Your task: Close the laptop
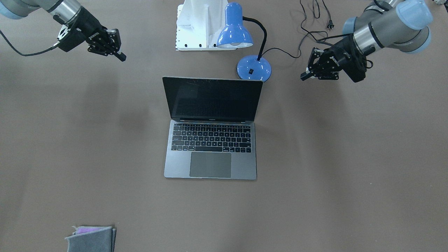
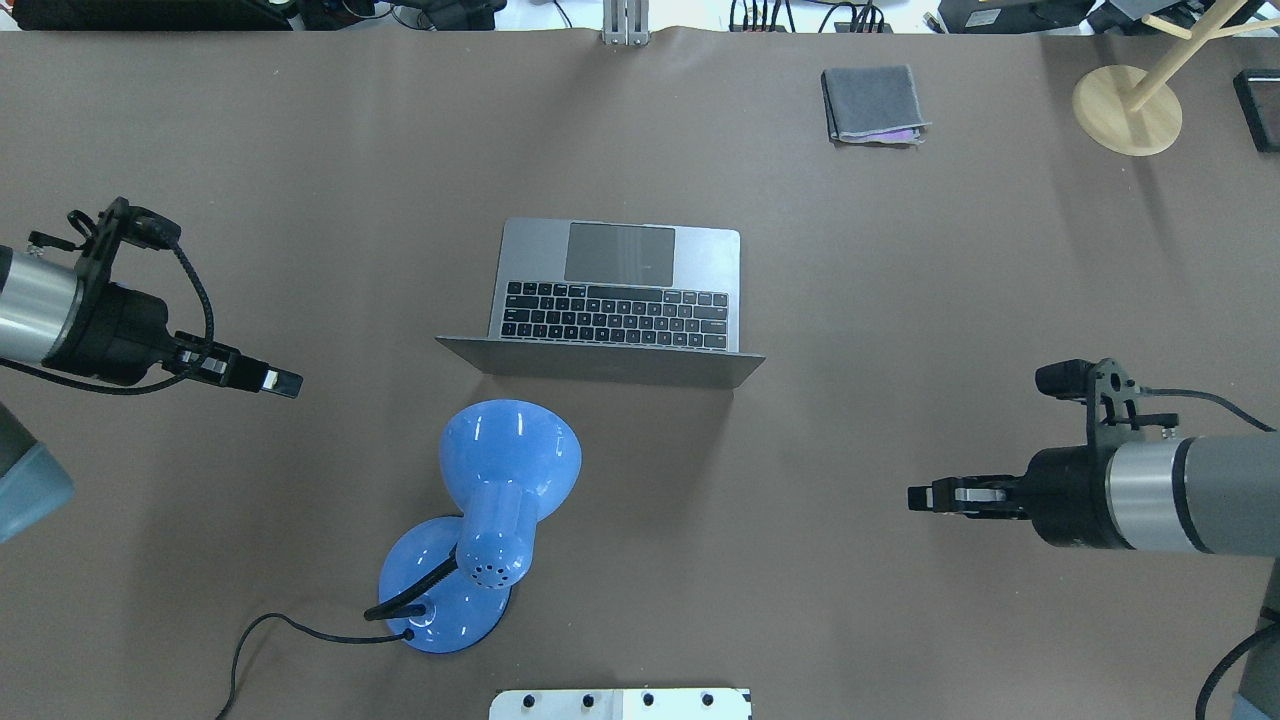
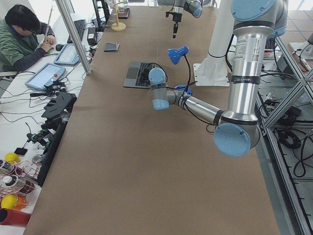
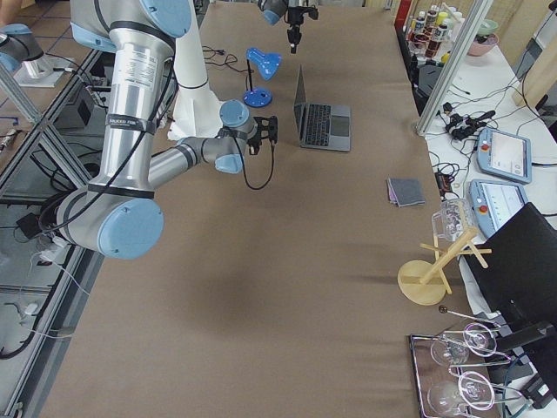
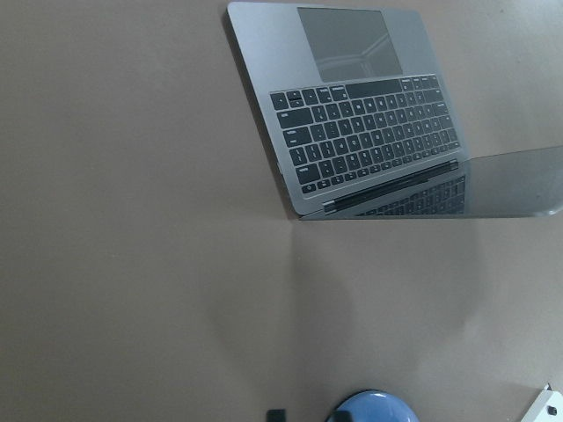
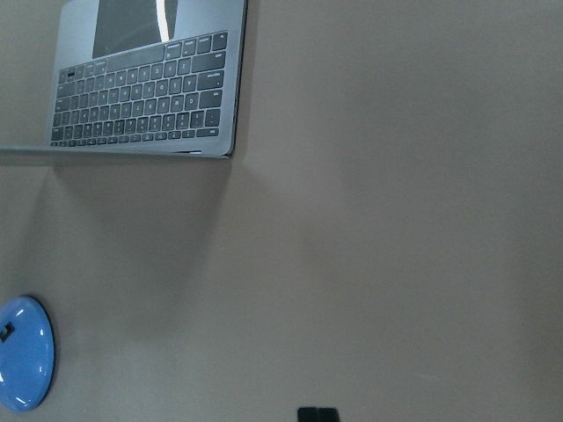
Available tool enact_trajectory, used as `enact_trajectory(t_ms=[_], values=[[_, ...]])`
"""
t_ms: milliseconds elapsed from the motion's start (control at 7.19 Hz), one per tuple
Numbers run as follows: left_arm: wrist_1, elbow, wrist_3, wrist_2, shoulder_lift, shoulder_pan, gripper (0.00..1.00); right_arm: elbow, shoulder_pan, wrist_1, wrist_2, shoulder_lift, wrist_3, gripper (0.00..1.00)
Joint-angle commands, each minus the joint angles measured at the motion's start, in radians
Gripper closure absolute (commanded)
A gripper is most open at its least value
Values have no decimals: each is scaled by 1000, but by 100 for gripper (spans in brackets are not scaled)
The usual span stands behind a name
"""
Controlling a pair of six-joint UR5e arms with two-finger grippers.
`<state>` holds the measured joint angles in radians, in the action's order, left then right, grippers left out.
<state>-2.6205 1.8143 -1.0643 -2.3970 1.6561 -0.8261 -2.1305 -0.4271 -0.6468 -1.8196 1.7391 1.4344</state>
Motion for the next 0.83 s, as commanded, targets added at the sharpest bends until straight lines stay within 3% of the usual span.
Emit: enact_trajectory(t_ms=[0, 139, 696], values=[[-6, -1, -65, 71, 34, 83, 100, 0, 53, -164, 87, -181, 61, 100], [-4, -4, -101, 103, 63, 117, 100, 1, 60, -238, 104, -258, 70, 100], [5, -64, -175, 208, 184, 186, 100, 11, 47, -319, 120, -328, 70, 100]])
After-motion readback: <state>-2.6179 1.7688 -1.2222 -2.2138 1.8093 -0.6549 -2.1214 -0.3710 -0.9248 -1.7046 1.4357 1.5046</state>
